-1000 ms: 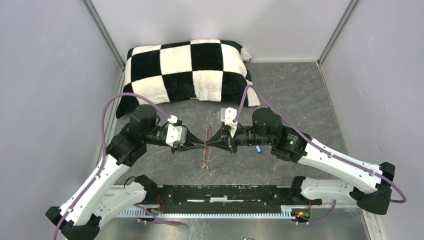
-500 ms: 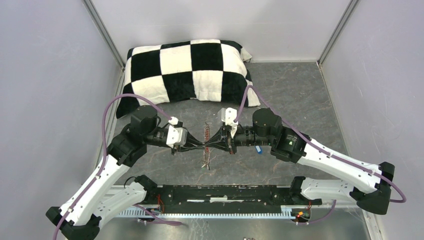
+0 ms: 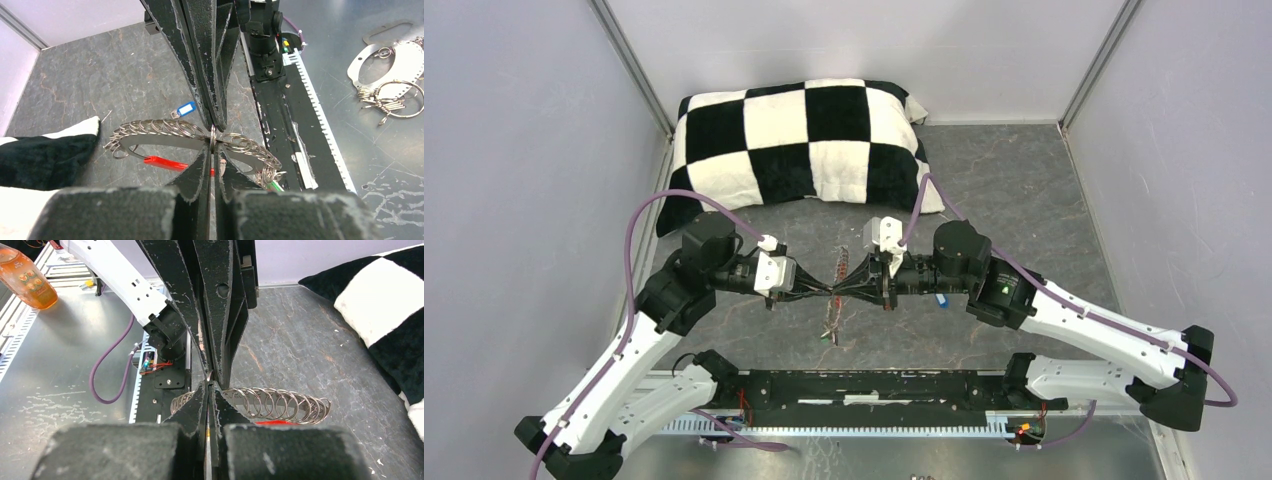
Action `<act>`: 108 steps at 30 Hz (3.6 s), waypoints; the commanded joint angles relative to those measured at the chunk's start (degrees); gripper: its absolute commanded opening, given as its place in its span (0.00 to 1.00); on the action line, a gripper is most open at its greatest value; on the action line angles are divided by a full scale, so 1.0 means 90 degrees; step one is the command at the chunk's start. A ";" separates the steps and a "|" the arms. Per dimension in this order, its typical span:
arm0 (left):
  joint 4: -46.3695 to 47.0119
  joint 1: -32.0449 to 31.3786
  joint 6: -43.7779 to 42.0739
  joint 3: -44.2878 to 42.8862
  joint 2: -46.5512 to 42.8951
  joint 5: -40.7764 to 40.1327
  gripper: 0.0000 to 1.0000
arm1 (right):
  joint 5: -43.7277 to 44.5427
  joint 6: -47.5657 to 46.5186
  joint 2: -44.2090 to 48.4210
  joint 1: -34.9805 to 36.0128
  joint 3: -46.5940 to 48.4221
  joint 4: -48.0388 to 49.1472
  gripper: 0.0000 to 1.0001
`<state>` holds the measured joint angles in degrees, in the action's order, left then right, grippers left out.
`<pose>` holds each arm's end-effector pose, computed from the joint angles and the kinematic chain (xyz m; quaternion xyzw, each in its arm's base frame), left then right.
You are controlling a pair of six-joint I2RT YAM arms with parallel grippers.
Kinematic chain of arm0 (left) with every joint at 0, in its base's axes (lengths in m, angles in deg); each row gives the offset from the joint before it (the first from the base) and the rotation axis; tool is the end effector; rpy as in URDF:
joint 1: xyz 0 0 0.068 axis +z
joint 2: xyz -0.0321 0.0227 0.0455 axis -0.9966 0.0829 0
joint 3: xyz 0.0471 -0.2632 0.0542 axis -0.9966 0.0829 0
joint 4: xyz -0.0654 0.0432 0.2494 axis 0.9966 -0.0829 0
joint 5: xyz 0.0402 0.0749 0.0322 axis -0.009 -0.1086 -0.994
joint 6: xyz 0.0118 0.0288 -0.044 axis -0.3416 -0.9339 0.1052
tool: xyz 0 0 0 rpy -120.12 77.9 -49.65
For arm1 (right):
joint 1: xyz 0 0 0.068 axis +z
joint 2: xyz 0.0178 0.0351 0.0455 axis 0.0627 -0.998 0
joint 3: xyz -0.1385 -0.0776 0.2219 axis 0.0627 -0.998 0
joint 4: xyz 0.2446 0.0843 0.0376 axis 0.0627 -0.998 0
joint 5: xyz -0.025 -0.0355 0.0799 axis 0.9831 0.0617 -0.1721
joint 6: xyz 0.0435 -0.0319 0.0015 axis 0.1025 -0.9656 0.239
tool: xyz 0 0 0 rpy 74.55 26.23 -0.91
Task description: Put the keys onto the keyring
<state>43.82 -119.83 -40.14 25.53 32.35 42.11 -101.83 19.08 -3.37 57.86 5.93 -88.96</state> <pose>0.1059 -0.1094 0.3659 0.6216 0.4553 -0.4081 0.4897 0.1025 0.2210 0.3805 -0.4887 0.5574 0.4846 0.4644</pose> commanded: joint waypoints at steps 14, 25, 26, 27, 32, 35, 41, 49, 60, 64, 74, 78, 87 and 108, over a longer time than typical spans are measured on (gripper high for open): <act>0.0480 -0.0015 0.0641 0.0104 -0.0007 -0.0069 0.02 | 0.1000 0.0643 0.0506 -0.0816 0.0487 -0.0517 0.62; 0.1062 0.0062 0.1261 0.0538 0.0162 -0.0338 0.02 | 0.3567 0.1295 0.1337 -0.1830 -0.1793 -0.1757 0.66; 0.1063 0.0072 0.1222 0.0582 0.0189 -0.0342 0.02 | 0.3659 0.1420 0.1408 -0.1877 -0.2161 -0.1617 0.67; 0.1062 0.0081 0.1191 0.0621 0.0225 -0.0354 0.02 | 0.3737 0.1501 0.1449 -0.1919 -0.2585 -0.1502 0.67; 0.0688 0.0168 0.0708 0.0674 0.0381 -0.0445 0.02 | 0.4129 0.1537 0.1369 -0.2169 -0.3795 -0.0866 0.68; 0.0426 0.0188 0.0575 0.0618 0.0456 -0.0429 0.02 | 0.4340 0.1508 0.1200 -0.2306 -0.4008 -0.0643 0.72; 0.0360 0.0191 0.0490 0.0729 0.0279 -0.0395 0.02 | 0.4003 0.1356 0.0654 -0.2732 -0.4221 -0.0044 0.68; 0.0312 0.0191 0.0452 0.0768 0.0148 -0.0406 0.02 | 0.3051 0.1325 0.0125 -0.3172 -0.4315 0.0364 0.44; 0.0226 0.0191 0.0397 0.0704 0.0133 -0.0479 0.02 | 0.2212 0.1322 0.0080 -0.3172 -0.4132 0.0602 0.00; 0.0225 0.0191 0.0411 0.0681 0.0101 -0.0519 0.02 | 0.1526 0.1425 0.0035 -0.3169 -0.4012 0.0775 0.01; 0.0211 0.0191 0.0367 0.0607 0.0122 -0.0539 0.02 | 0.1042 0.1814 -0.0319 -0.2392 -0.3893 0.0616 0.02; 0.0201 0.0191 0.0343 0.0588 0.0115 -0.0525 0.02 | 0.1319 0.1888 -0.0211 -0.2385 -0.4103 -0.0052 0.08; 0.0187 0.0191 0.0297 0.0541 0.0096 -0.0487 0.02 | 0.2303 0.1841 -0.0171 -0.2384 -0.3790 -0.1299 0.29; -0.0006 0.0191 0.0223 0.0479 0.0033 -0.0473 0.02 | 0.2792 0.2381 0.0109 -0.1632 -0.3494 -0.1046 0.50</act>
<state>42.77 -118.37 -36.19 32.50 33.37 37.28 -79.75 41.70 -1.58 41.27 -25.89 -99.71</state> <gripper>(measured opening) 0.065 0.525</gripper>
